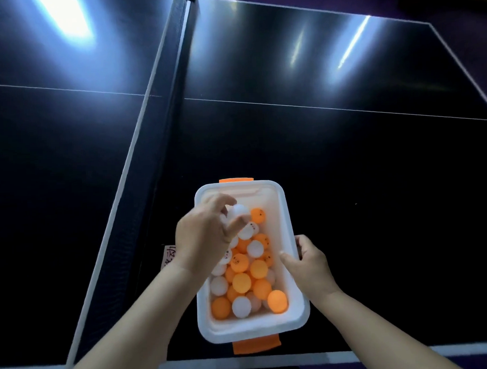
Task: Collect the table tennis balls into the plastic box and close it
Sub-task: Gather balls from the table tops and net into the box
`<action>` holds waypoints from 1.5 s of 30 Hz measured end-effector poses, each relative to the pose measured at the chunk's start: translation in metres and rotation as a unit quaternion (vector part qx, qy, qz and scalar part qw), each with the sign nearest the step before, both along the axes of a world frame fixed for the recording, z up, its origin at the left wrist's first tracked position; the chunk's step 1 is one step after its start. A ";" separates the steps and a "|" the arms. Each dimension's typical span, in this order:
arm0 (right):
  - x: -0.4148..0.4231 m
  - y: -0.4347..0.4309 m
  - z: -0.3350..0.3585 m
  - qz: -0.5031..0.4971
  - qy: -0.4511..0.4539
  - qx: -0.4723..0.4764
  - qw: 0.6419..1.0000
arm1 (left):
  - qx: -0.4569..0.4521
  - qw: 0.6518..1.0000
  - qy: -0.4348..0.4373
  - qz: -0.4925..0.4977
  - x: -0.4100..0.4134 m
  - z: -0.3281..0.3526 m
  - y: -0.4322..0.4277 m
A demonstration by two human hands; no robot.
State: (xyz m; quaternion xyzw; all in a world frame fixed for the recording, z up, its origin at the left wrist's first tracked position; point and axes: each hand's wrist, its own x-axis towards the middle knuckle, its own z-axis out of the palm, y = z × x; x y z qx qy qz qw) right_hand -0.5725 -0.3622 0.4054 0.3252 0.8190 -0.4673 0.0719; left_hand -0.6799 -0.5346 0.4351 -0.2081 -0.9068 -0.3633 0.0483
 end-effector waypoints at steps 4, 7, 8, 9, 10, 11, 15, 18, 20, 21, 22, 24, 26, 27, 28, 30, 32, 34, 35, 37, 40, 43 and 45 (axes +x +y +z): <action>0.000 0.005 0.000 0.010 -0.026 -0.022 0.999 | 0.069 0.993 -0.094 0.028 0.011 -0.005 0.008; 0.011 0.012 0.004 -0.017 -0.015 -0.050 0.999 | 0.146 0.980 -0.128 0.050 0.020 -0.001 0.015; 0.017 0.016 0.005 -0.034 -0.011 -0.057 0.998 | 0.145 0.978 -0.144 0.044 0.023 -0.001 0.019; 0.025 0.021 0.005 -0.051 -0.006 -0.060 0.997 | 0.126 0.979 -0.158 0.027 0.027 -0.001 0.023; 0.034 0.027 0.006 -0.065 -0.002 -0.060 0.996 | 0.096 0.981 -0.168 0.002 0.033 -0.002 0.029; 0.045 0.033 0.007 -0.080 0.003 -0.061 0.995 | 0.071 0.981 -0.180 -0.032 0.041 -0.003 0.036; 0.097 0.064 0.015 -0.140 0.023 -0.069 0.988 | 0.085 0.967 -0.213 -0.110 0.084 0.002 0.075; 0.151 0.095 0.021 -0.190 0.038 -0.078 0.978 | 0.033 0.985 -0.157 -0.065 0.119 0.004 0.112; 0.195 0.117 0.022 -0.225 0.050 -0.085 0.969 | -0.039 0.988 -0.135 -0.060 0.151 0.006 0.141; 0.219 0.128 0.023 -0.238 0.053 -0.084 0.966 | -0.061 0.985 -0.146 -0.072 0.170 0.007 0.158; 0.244 0.140 0.024 -0.248 0.055 -0.079 0.964 | -0.071 0.979 -0.170 -0.086 0.191 0.009 0.175; 0.295 0.166 0.026 -0.268 0.062 -0.067 0.959 | -0.077 0.967 -0.217 -0.107 0.236 0.014 0.209; 0.348 0.195 0.030 -0.288 0.064 -0.052 0.954 | -0.081 0.962 -0.230 -0.123 0.283 0.016 0.243; 0.373 0.208 0.032 -0.297 0.062 -0.041 0.952 | -0.082 0.959 -0.235 -0.133 0.305 0.016 0.258; 0.397 0.222 0.035 -0.305 0.062 -0.030 0.950 | -0.080 0.957 -0.239 -0.143 0.327 0.017 0.274; 0.441 0.249 0.040 -0.317 0.060 -0.010 0.946 | -0.071 0.953 -0.247 -0.161 0.366 0.019 0.304; 0.476 0.273 0.043 -0.328 0.056 0.002 0.943 | -0.068 0.949 -0.252 -0.176 0.400 0.022 0.330; 0.501 0.296 0.045 -0.329 0.052 0.006 0.943 | -0.066 0.947 -0.254 -0.185 0.425 0.023 0.351; 0.510 0.307 0.045 -0.327 0.049 0.006 0.944 | -0.063 0.947 -0.254 -0.185 0.433 0.022 0.361; 0.520 0.328 0.043 -0.322 0.046 0.001 0.946 | -0.064 0.947 -0.253 -0.189 0.441 0.020 0.382; 0.522 0.365 0.042 -0.313 0.052 0.000 0.948 | -0.057 0.947 -0.256 -0.187 0.442 0.017 0.419; 0.515 0.407 0.044 -0.311 0.055 0.007 0.949 | -0.034 0.951 -0.248 -0.180 0.435 0.015 0.461; 0.506 0.439 0.047 -0.310 0.056 0.011 0.949 | -0.018 0.953 -0.247 -0.178 0.428 0.016 0.492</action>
